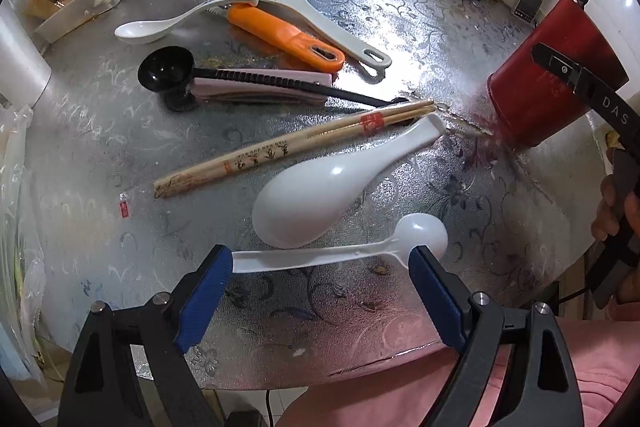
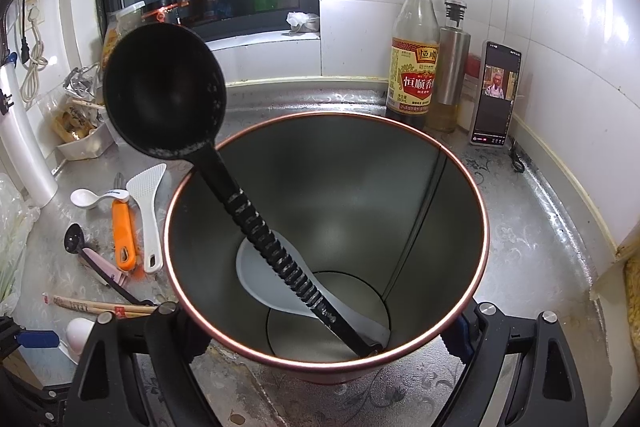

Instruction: Organize utensils

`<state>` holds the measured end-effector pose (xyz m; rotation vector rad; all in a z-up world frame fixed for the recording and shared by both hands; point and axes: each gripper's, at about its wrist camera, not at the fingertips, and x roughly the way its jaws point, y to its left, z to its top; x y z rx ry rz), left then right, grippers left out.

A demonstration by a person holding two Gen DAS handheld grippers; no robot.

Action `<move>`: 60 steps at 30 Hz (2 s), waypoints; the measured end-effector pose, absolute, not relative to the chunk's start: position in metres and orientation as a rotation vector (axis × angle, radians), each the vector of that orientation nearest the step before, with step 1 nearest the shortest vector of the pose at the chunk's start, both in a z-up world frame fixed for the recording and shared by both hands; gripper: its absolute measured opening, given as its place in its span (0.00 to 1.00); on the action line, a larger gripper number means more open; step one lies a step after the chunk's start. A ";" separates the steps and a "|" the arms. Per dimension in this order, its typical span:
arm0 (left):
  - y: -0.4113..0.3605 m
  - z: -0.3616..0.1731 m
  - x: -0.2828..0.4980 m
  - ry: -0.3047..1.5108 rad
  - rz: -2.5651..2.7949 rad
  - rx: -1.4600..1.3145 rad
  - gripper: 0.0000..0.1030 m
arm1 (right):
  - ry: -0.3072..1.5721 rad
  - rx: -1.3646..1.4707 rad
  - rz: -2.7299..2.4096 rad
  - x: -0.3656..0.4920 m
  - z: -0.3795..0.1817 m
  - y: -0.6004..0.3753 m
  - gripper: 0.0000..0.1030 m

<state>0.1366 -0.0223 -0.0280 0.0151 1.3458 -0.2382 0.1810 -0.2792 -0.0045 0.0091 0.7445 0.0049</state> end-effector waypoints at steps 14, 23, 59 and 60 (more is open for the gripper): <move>-0.039 -0.035 0.133 1.348 -0.222 0.109 0.87 | 0.744 0.005 0.005 0.182 -0.006 -0.278 0.88; -0.051 -0.036 0.157 1.320 -0.169 0.140 0.87 | 0.745 0.003 0.006 0.181 -0.006 -0.277 0.88; -0.104 -0.013 0.145 1.283 -0.435 0.227 0.34 | 0.754 0.009 0.012 0.184 -0.007 -0.279 0.88; -0.103 -0.016 0.146 1.289 -0.431 0.229 0.34 | 0.754 0.009 0.012 0.185 -0.007 -0.279 0.88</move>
